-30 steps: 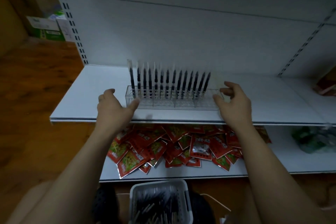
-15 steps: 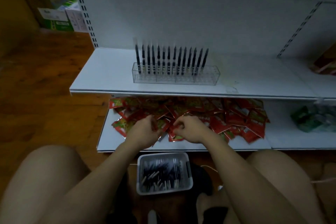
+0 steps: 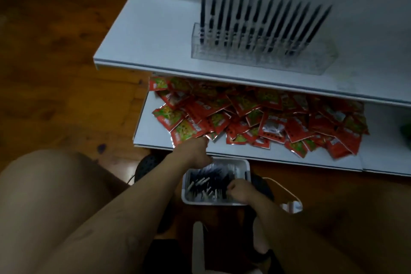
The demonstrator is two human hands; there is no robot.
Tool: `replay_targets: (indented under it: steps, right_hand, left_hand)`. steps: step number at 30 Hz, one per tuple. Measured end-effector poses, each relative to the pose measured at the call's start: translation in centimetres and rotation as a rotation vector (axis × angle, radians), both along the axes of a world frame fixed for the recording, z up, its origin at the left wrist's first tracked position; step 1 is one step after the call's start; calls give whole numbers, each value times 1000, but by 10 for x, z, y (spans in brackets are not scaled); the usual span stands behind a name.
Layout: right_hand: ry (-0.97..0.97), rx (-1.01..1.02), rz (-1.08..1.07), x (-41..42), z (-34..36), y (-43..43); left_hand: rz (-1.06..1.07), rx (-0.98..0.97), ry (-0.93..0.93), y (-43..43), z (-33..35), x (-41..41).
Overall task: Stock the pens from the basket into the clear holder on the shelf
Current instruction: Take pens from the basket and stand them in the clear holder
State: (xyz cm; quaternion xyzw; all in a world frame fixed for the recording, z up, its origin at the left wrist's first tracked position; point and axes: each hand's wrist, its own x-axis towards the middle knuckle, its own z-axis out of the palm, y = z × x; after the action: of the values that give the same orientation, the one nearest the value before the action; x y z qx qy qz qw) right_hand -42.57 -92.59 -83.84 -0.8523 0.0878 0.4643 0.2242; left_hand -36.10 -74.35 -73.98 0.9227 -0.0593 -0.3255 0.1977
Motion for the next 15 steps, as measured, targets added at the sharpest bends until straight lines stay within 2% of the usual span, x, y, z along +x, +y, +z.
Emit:
replay_targets:
  steps: [3, 6, 12, 15]
  right_hand:
    - [-18, 24, -32, 15, -11, 10]
    - [-13, 137, 2, 23, -31, 27]
    - [143, 236, -57, 5, -80, 54]
    - [161, 211, -93, -5, -102, 58]
  left_hand:
    - [67, -15, 50, -1, -23, -2]
    - [208, -30, 156, -1, -54, -16]
    - [505, 9, 374, 11, -108, -44]
    - [582, -42, 347, 18, -110, -25]
